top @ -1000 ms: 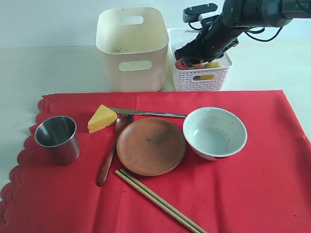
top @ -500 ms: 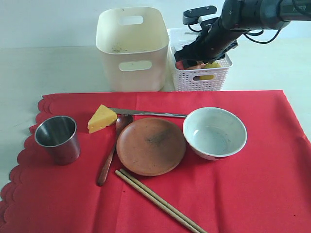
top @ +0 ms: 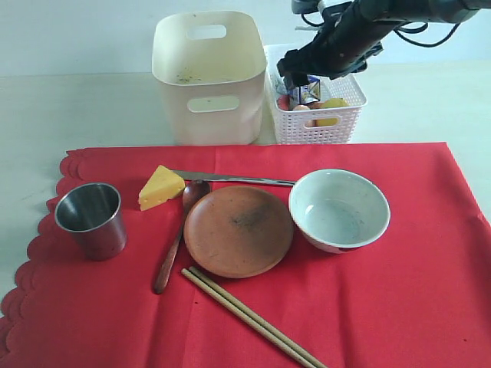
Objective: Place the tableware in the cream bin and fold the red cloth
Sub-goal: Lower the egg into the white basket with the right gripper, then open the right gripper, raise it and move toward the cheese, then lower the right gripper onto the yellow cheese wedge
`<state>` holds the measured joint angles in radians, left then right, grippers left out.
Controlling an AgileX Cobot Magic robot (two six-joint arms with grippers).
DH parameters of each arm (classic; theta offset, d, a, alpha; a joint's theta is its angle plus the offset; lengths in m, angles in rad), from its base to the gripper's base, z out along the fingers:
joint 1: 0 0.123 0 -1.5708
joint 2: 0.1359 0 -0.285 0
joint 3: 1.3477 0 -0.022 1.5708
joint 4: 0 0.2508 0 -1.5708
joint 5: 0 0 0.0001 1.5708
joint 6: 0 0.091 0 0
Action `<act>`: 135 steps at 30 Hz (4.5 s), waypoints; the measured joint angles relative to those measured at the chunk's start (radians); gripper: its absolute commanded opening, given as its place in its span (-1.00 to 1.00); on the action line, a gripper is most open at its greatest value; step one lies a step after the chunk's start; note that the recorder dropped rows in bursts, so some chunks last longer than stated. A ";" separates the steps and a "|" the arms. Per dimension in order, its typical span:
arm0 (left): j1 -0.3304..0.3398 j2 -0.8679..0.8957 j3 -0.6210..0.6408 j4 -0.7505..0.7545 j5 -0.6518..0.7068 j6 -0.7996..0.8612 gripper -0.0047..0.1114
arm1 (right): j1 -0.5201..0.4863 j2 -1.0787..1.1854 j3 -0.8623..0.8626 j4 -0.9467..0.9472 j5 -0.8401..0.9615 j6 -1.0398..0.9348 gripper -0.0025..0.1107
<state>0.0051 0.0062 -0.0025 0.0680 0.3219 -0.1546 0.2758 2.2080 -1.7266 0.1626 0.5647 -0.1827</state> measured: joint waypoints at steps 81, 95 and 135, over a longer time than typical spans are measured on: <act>0.000 0.000 0.000 0.000 0.001 0.000 -0.90 | 0.407 -0.422 0.000 0.135 0.414 -0.347 0.40; 0.000 0.000 0.000 0.000 0.001 0.000 -0.90 | 0.424 -0.259 0.000 0.150 0.410 -0.389 0.41; 0.000 0.000 0.000 0.000 0.001 0.000 -0.90 | 0.456 0.038 0.000 0.104 0.144 -0.301 0.67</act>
<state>0.0051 0.0062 -0.0025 0.0680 0.3226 -0.1546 0.7322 2.2464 -1.7266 0.2671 0.7084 -0.4834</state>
